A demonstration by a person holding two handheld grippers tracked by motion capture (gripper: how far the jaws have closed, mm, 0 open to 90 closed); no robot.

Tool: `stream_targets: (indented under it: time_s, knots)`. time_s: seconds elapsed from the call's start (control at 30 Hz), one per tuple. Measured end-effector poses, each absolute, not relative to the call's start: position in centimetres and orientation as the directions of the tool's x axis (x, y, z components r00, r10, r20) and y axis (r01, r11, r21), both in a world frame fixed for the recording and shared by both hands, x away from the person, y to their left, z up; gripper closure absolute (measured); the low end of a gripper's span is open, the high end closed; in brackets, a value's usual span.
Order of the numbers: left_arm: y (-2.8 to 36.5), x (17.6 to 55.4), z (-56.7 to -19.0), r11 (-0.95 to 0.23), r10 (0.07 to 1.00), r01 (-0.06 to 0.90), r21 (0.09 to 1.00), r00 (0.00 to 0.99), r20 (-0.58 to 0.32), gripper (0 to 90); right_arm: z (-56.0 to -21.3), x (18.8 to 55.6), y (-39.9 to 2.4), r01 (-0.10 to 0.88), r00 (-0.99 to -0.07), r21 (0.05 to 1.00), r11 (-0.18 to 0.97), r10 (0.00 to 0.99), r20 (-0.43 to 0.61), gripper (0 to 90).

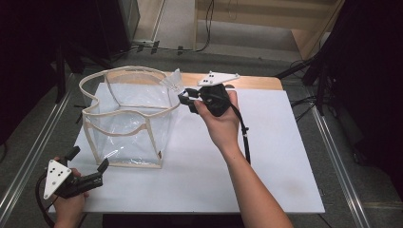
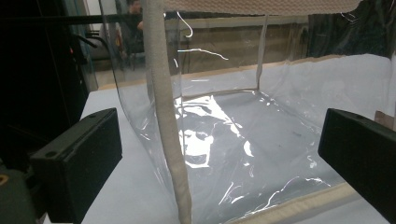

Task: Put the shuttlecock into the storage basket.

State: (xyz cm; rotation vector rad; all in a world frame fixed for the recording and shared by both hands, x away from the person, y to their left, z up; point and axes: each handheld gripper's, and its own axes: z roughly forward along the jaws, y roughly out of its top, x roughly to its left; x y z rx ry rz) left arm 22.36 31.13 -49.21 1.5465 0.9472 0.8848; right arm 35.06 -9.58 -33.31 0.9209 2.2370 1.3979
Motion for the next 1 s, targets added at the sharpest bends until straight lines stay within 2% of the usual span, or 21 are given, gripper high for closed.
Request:
stream_targets:
  time_s: [0.67,0.7,0.8,0.83,0.9,0.93,0.97,1.0]
  knots:
    - [31.2,22.4,-49.2,-0.114,0.911,0.122,0.986,0.409,0.055,0.3,-33.9,35.7,-8.1,0.36,-0.749,0.88,0.309,0.659,0.075,62.1]
    - [31.2,22.4,-49.2,-0.114,0.911,0.121,0.986,0.409,0.055,0.3,-33.9,35.7,-8.0,0.362,-0.746,0.879,0.312,0.662,0.072,59.0]
    - [31.2,22.4,-49.2,-0.11,0.911,0.121,0.987,0.409,0.051,0.3,-33.9,35.6,-8.4,0.347,-0.768,0.887,0.305,0.635,0.082,41.7]
    - [31.2,22.4,-49.2,-0.11,0.911,0.122,0.986,0.409,0.051,0.3,-33.9,35.6,-8.4,0.347,-0.768,0.887,0.305,0.635,0.082,41.7]
    - [31.2,22.4,-49.2,-0.11,0.911,0.122,0.986,0.409,0.051,0.3,-33.8,35.4,-8.7,0.338,-0.763,0.89,0.306,0.642,0.069,34.3]
    - [31.2,22.4,-49.2,-0.11,0.911,0.122,0.986,0.409,0.051,0.3,-33.8,35.4,-8.7,0.338,-0.763,0.89,0.306,0.642,0.069,34.3]
    - [31.2,22.4,-49.2,-0.112,0.911,0.122,0.986,0.409,0.053,0.3,-33.8,35.3,-9.0,0.33,-0.756,0.893,0.308,0.653,0.054,28.4]
    - [31.2,22.4,-49.2,-0.112,0.911,0.123,0.986,0.409,0.053,0.3,-33.8,35.3,-9.0,0.33,-0.756,0.893,0.308,0.653,0.054,28.4]
